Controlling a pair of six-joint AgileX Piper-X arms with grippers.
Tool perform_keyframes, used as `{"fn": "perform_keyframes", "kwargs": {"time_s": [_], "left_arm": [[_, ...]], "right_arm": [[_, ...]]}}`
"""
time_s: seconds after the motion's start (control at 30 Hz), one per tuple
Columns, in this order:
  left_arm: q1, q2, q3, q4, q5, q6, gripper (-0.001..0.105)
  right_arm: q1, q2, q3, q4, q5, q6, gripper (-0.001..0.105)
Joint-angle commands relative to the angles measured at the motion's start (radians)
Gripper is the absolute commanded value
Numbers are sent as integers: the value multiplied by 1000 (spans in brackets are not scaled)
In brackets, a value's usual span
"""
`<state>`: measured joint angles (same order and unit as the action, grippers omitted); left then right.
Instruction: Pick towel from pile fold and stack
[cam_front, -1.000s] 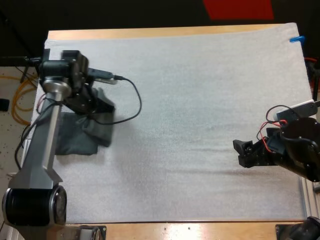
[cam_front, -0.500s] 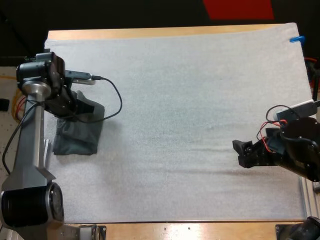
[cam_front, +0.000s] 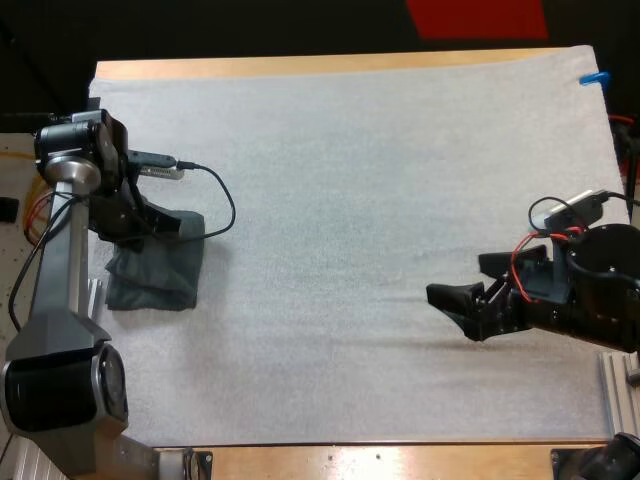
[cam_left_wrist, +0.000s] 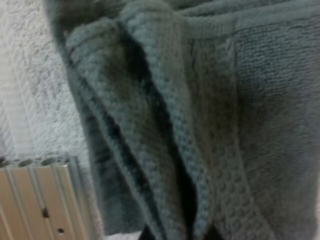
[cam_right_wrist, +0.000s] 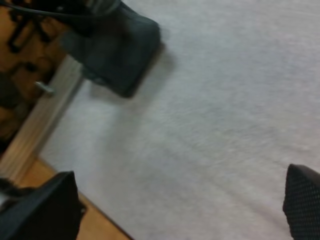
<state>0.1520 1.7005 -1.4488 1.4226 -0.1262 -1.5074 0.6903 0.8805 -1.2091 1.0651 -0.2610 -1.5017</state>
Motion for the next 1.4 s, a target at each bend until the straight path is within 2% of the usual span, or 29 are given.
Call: {"fn": "perform_keyframes", "kwargs": {"time_s": [0.0,0.23,0.4,0.47,0.6,0.67,0.83,1.03,1.2,1.37], "left_arm": [[0,-3,-4,16,-32,7,18],[0,-1,-4,19,-81,25,41],[0,-1,-4,20,-86,25,51],[0,-6,-4,23,-70,23,51],[0,-14,4,27,54,13,51],[0,-14,32,1,55,13,51],[3,-14,177,-134,55,16,51],[3,-1,281,-231,49,16,51],[3,13,305,-234,48,16,51],[3,-4,274,-227,48,13,51]], "right_arm": [[-1,-2,-4,-21,-53,3,80],[-1,-2,-4,-40,-88,6,80],[-1,-2,-4,-40,-88,6,80],[-1,-2,-4,-40,-88,6,80],[-1,-2,-4,-40,-88,6,80],[-1,-2,-4,-40,-88,6,80],[-1,-2,-4,-40,-88,6,80],[-1,-2,-4,-40,-88,6,80],[-1,-2,-4,-40,-88,6,80],[-1,-2,-4,-40,-88,6,80]]}}
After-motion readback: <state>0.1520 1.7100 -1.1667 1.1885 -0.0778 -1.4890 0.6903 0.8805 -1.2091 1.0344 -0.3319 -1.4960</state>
